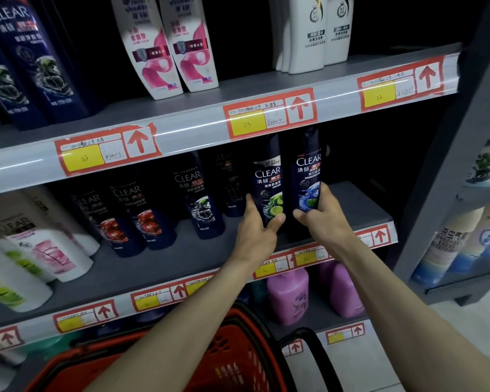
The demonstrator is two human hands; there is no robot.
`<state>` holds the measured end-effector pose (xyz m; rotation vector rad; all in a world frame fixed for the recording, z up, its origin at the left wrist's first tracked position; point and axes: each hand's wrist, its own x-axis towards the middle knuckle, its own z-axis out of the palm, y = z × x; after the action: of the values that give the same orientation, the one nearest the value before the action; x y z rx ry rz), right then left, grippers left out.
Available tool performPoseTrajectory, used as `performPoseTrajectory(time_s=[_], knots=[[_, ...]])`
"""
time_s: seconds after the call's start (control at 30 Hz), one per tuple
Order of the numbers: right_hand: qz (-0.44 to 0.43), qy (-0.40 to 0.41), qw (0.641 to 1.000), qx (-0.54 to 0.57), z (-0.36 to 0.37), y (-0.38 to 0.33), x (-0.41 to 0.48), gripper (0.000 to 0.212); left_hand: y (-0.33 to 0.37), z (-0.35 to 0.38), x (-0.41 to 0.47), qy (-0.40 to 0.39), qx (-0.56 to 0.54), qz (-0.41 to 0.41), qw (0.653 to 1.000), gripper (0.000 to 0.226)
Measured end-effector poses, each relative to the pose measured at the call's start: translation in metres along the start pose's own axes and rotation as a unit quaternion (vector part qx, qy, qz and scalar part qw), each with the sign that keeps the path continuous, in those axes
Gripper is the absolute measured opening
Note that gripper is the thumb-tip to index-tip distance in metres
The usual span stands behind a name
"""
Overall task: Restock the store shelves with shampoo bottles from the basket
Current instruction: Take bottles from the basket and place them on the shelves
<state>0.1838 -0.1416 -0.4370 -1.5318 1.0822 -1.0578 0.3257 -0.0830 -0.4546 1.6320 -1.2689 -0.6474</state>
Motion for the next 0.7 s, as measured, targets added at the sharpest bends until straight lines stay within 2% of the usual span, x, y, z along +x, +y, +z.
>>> performPoseTrajectory(time_s=[0.17, 0.27, 0.37, 0.47, 0.53, 0.57, 0.63, 0.7], knots=[[-0.001, 0.013, 1.0, -0.005, 0.001, 0.002, -0.002, 0.061, 0.005, -0.002, -0.002, 0.0, -0.009, -0.004, 1.0, 0.073], [0.002, 0.039, 0.999, 0.014, 0.004, 0.001, -0.007, 0.088, 0.007, -0.008, -0.004, 0.008, -0.014, -0.015, 1.0, 0.066], [-0.017, 0.074, 0.997, 0.019, 0.01, -0.008, -0.018, 0.101, 0.009, -0.017, -0.014, -0.005, -0.031, -0.026, 0.999, 0.085], [-0.055, 0.186, 0.981, 0.0, 0.021, -0.021, -0.033, 0.086, 0.016, -0.036, -0.032, -0.01, -0.049, -0.035, 0.998, 0.102], [-0.058, 0.273, 0.96, 0.01, 0.027, -0.032, -0.042, 0.067, 0.019, -0.052, -0.045, -0.004, -0.057, -0.039, 0.998, 0.096], [-0.037, 0.291, 0.955, 0.032, 0.03, -0.038, -0.047, 0.057, 0.022, -0.061, -0.053, -0.002, -0.06, -0.039, 0.997, 0.09], [0.019, 0.275, 0.959, 0.06, 0.041, -0.047, -0.056, 0.039, 0.026, -0.083, -0.071, -0.001, -0.07, -0.031, 0.997, 0.073], [0.042, 0.194, 0.979, 0.046, 0.058, -0.056, -0.068, 0.026, 0.028, -0.108, -0.091, -0.001, -0.074, -0.025, 0.997, 0.054]])
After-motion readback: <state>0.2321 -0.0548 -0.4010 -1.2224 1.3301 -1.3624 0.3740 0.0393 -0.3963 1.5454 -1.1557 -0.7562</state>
